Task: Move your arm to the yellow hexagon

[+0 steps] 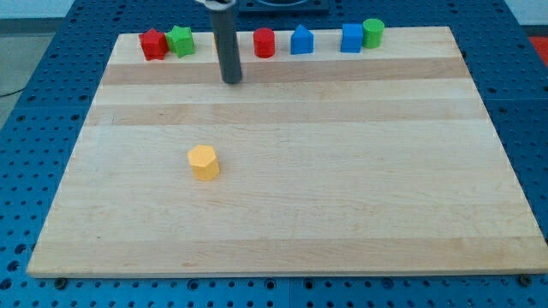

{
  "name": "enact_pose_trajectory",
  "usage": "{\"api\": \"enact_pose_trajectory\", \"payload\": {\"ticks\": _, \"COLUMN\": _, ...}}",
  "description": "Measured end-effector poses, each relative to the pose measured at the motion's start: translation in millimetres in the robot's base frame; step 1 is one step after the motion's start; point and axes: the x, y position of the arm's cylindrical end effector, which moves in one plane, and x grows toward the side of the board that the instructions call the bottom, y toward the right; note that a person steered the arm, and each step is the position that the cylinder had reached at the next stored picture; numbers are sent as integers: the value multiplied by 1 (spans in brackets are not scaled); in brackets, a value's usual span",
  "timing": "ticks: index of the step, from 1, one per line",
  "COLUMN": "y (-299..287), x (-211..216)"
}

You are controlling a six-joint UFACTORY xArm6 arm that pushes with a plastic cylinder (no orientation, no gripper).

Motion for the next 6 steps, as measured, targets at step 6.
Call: {"api": "enact_pose_trajectory", "payload": {"ticks": 6, "y": -74, "x": 184}}
